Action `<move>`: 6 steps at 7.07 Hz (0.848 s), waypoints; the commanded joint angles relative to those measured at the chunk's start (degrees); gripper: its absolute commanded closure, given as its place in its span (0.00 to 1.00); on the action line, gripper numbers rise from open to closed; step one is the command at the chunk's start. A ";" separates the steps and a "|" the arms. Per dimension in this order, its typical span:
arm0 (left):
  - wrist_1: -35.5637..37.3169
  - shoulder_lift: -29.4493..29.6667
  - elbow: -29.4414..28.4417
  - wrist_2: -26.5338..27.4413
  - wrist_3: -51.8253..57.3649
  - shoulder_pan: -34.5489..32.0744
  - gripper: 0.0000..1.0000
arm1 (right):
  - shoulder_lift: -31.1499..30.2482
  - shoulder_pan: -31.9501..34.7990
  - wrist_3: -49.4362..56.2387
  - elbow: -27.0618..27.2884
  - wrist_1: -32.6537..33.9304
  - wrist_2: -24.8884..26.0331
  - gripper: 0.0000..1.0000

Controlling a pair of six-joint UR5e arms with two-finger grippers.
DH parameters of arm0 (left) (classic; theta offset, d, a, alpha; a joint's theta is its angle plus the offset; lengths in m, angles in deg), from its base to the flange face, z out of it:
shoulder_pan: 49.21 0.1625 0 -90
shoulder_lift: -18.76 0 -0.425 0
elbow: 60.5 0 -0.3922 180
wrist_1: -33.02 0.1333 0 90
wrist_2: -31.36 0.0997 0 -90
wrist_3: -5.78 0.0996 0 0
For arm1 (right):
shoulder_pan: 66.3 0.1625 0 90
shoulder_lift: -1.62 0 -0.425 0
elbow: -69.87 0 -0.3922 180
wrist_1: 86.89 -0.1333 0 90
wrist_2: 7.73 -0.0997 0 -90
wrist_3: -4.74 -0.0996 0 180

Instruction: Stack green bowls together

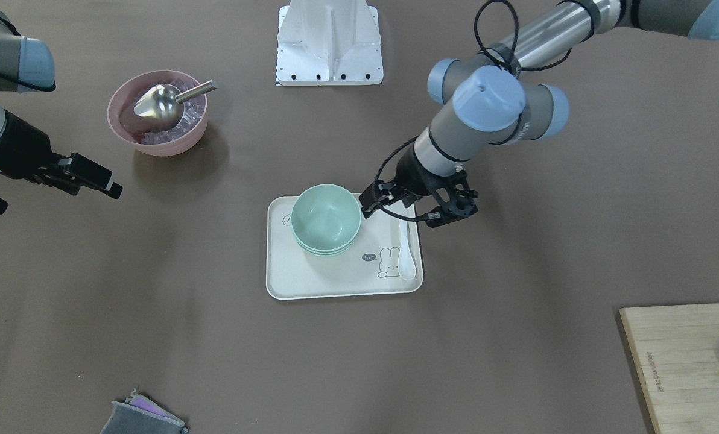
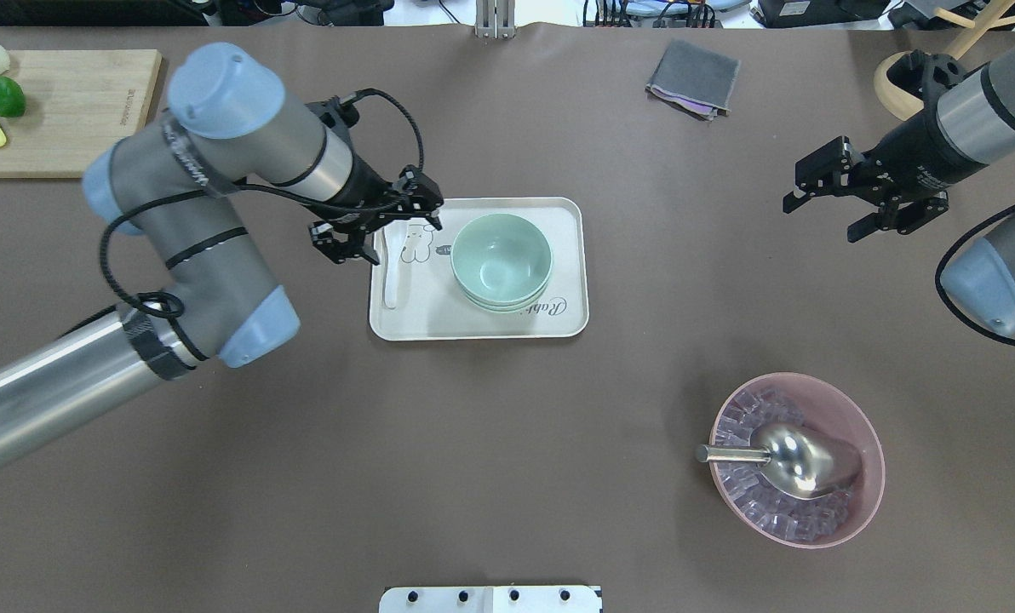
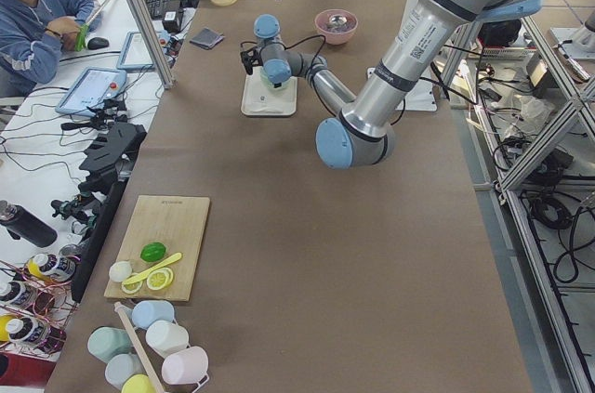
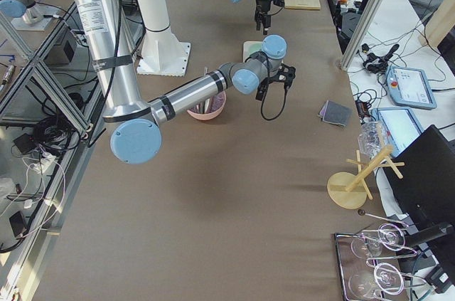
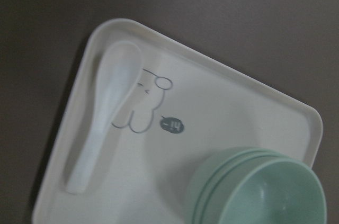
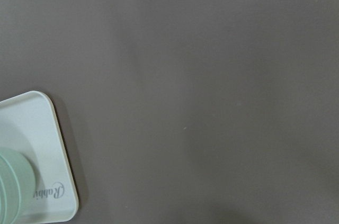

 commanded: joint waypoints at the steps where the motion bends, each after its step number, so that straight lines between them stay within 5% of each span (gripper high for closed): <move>1: 4.74 -21.88 13.76 -3.73 31.25 -9.85 0.02 | -6.50 3.89 13.82 -0.10 0.11 0.27 0.00; 4: 4.77 -44.62 17.78 -3.73 65.95 -24.00 0.02 | -15.23 13.54 44.38 -0.89 8.40 6.05 0.00; 6: 4.85 -50.37 17.26 -3.90 77.70 -30.35 0.02 | -16.03 17.78 57.55 -1.24 15.72 8.27 0.00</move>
